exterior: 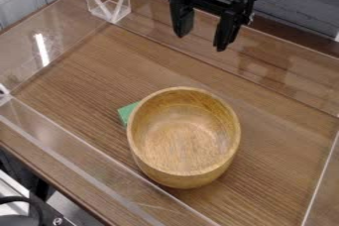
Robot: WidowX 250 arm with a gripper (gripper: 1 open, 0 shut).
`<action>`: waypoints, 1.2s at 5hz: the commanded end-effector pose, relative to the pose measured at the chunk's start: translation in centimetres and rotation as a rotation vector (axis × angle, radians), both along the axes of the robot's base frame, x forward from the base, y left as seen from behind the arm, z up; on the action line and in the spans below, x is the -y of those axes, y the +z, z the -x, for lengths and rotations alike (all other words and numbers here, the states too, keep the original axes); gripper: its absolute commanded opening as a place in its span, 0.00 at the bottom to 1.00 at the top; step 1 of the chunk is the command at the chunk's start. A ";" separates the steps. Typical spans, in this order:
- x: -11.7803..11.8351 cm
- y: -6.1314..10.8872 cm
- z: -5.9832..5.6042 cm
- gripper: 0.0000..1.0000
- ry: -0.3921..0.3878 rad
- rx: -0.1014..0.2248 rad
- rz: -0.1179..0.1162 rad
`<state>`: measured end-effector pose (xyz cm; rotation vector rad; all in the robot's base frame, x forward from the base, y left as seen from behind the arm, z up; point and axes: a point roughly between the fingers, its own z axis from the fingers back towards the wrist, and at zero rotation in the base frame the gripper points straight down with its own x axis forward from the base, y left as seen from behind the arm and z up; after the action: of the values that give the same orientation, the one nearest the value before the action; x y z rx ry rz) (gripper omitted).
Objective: Put the green block in the brown bowl
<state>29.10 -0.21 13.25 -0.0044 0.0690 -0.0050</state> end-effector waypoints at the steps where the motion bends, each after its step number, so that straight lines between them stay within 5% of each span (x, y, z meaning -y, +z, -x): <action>1: -1.4 -0.7 1.0 1.00 -0.033 0.006 0.004; 2: -3.7 -2.1 3.6 1.00 -0.098 0.023 0.005; 3: -6.7 -2.1 6.9 1.00 -0.177 0.110 0.006; 4: -9.2 -2.7 8.6 1.00 -0.176 0.176 -0.001; 6: -8.4 -4.8 8.0 1.00 -0.152 0.209 0.020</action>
<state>20.65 8.08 7.92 -0.0326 -0.1178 -0.1515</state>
